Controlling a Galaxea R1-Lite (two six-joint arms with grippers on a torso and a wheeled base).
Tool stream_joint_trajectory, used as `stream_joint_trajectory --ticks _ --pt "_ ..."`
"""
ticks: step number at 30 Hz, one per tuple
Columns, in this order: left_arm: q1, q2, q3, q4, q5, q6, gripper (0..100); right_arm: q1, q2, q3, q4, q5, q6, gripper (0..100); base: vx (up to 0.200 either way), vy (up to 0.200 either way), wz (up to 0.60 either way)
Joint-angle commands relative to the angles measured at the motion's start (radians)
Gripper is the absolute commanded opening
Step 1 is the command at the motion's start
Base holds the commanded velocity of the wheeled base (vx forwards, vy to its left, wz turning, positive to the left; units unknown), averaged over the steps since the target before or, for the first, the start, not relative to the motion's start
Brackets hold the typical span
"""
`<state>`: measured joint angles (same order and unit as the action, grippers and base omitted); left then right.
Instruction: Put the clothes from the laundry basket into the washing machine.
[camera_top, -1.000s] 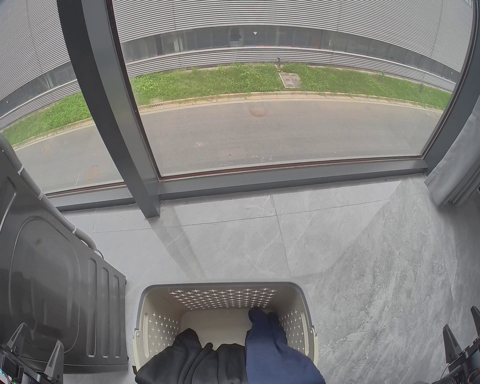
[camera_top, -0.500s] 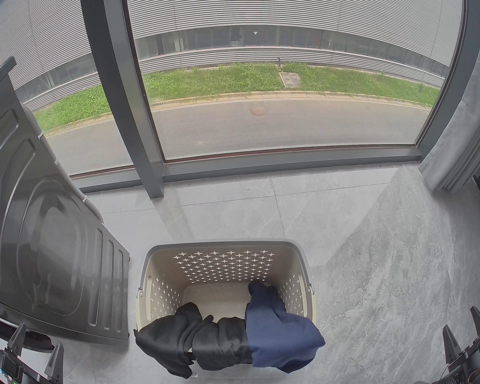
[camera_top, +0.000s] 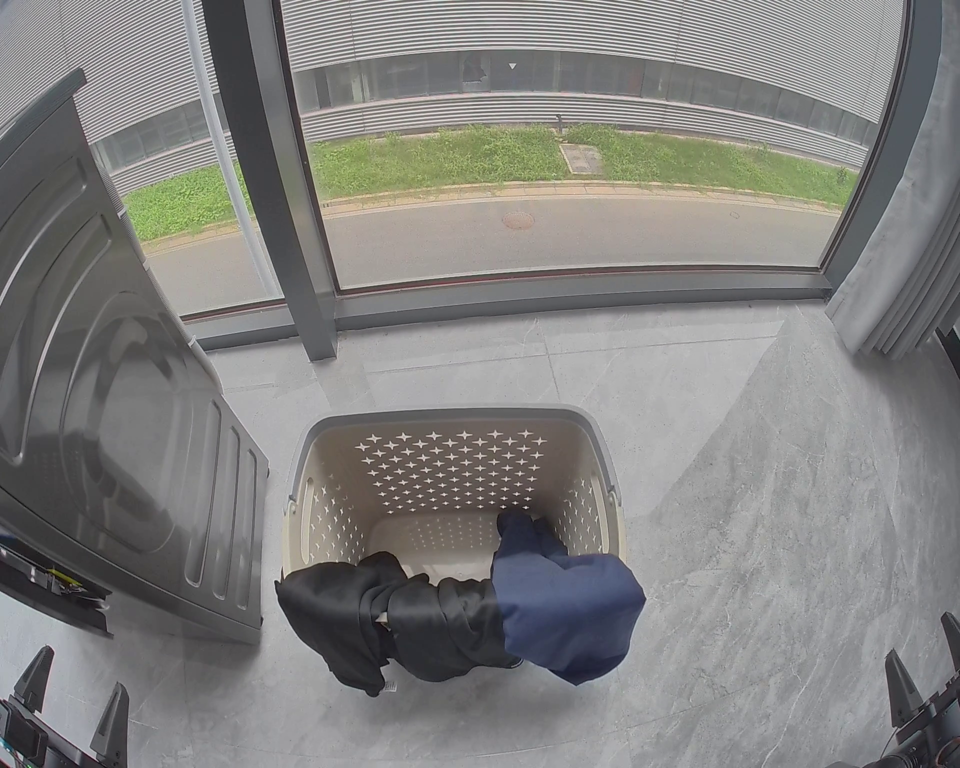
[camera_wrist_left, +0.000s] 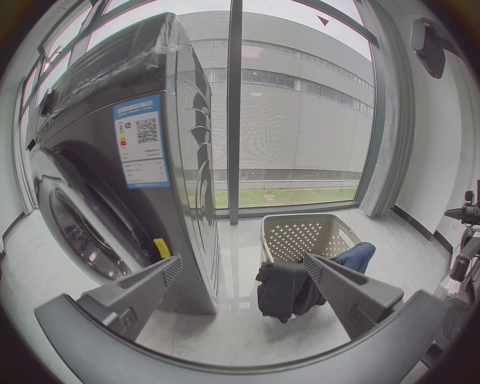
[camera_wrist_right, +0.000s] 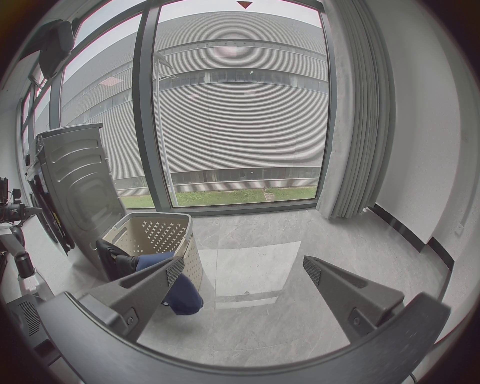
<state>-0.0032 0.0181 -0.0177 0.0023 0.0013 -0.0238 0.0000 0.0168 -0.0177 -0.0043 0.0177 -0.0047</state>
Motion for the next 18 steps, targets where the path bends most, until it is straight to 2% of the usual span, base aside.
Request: stream_joint_trajectory --ticks 1,4,13,18 --pt "-0.008 0.002 0.015 0.001 -0.003 -0.001 100 0.0 -0.017 0.018 0.0 0.001 -0.001 100 -0.2 0.0 0.0" --pt "-0.008 0.002 0.015 0.001 -0.003 -0.005 100 0.0 -0.017 0.018 0.0 0.001 -0.001 100 -0.2 0.0 0.0" --pt "-0.006 0.0 0.015 0.001 -0.001 -0.007 100 0.0 -0.017 0.018 0.0 0.001 0.0 100 0.0 0.0 0.0" --pt "-0.004 -0.004 0.015 0.001 -0.001 -0.007 100 0.0 -0.017 0.018 0.0 0.001 -0.001 100 -0.2 0.0 0.0"
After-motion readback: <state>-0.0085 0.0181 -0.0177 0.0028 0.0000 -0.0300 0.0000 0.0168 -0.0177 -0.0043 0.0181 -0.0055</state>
